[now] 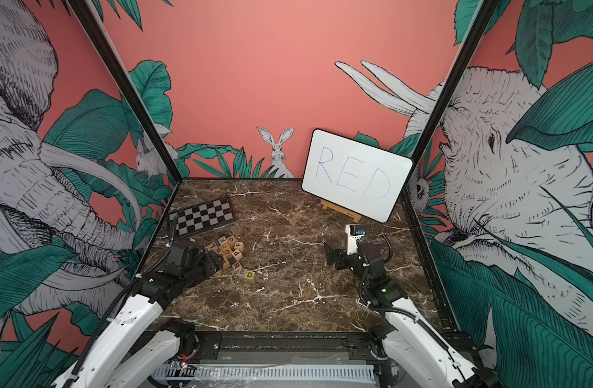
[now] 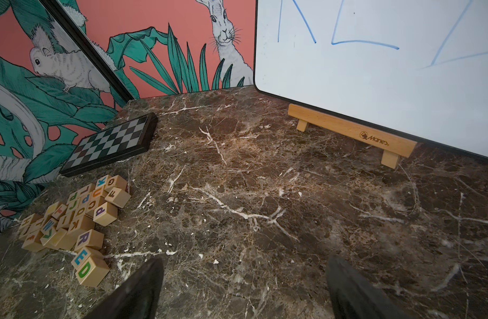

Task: Assemble the uppercase word "red" with letter blocks
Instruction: Pick up the letter block from the center of the board.

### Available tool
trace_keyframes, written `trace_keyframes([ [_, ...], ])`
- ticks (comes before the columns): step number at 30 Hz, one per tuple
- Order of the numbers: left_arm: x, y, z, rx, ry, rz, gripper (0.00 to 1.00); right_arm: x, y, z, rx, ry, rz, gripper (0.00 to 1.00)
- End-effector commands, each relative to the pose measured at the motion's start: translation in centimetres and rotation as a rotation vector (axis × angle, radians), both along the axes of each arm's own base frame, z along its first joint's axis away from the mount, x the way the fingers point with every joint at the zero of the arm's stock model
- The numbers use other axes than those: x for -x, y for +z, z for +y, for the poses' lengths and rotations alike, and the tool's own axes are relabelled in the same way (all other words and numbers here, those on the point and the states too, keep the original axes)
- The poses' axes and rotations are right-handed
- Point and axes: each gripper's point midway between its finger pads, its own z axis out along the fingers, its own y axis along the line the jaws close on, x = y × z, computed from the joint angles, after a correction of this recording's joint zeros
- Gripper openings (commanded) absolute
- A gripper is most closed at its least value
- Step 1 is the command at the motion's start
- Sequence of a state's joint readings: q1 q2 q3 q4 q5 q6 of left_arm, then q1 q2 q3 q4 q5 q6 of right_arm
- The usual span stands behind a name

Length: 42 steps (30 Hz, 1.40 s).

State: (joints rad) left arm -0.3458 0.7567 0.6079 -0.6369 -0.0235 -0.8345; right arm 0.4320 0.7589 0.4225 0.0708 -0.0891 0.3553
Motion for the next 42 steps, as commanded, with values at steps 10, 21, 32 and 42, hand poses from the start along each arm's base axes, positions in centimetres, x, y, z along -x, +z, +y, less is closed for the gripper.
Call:
trace_keyframes([
  [10, -0.6, 0.4, -3.1, 0.052, -0.183, 0.003, 0.72, -0.2, 1.1, -0.2, -0.025, -0.023, -0.054, 0.92],
  [21, -0.8, -0.2, -1.3, 0.078, -0.001, -0.006, 0.71, -0.3, 1.0, -0.4, -0.019, -0.033, -0.044, 0.92],
  [32, -1.4, -3.6, -3.5, 0.252, 0.214, 0.106, 0.61, -0.7, 0.3, -0.5, -0.012, -0.049, -0.028, 0.92],
  [42, -2.5, -5.6, -3.8, 0.218, 0.291, 0.177, 0.61, -0.7, 0.2, -0.5, -0.007, -0.048, -0.016, 0.92],
])
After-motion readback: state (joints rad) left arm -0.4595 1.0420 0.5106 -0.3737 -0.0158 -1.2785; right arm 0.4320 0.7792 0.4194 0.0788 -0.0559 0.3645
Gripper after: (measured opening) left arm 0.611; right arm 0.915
